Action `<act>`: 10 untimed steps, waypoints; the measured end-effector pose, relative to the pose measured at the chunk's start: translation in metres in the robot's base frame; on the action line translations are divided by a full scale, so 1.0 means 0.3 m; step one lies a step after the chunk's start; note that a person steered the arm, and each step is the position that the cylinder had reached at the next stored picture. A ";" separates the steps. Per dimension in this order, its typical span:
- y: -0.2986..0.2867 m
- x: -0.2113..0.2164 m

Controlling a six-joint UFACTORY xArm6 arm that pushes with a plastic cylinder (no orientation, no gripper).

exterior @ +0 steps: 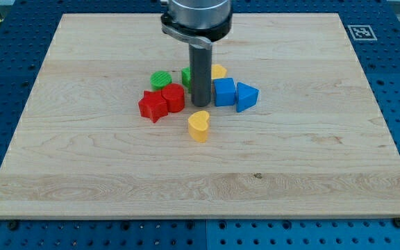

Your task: Slightly drag the blue cubes to the right

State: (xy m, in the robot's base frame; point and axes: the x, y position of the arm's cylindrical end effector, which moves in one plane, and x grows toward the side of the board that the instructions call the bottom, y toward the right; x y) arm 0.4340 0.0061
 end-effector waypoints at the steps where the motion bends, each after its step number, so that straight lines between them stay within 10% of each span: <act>1: 0.084 -0.004; 7: 0.172 -0.379; 10: 0.323 -0.159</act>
State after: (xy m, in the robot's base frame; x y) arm 0.3863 0.1030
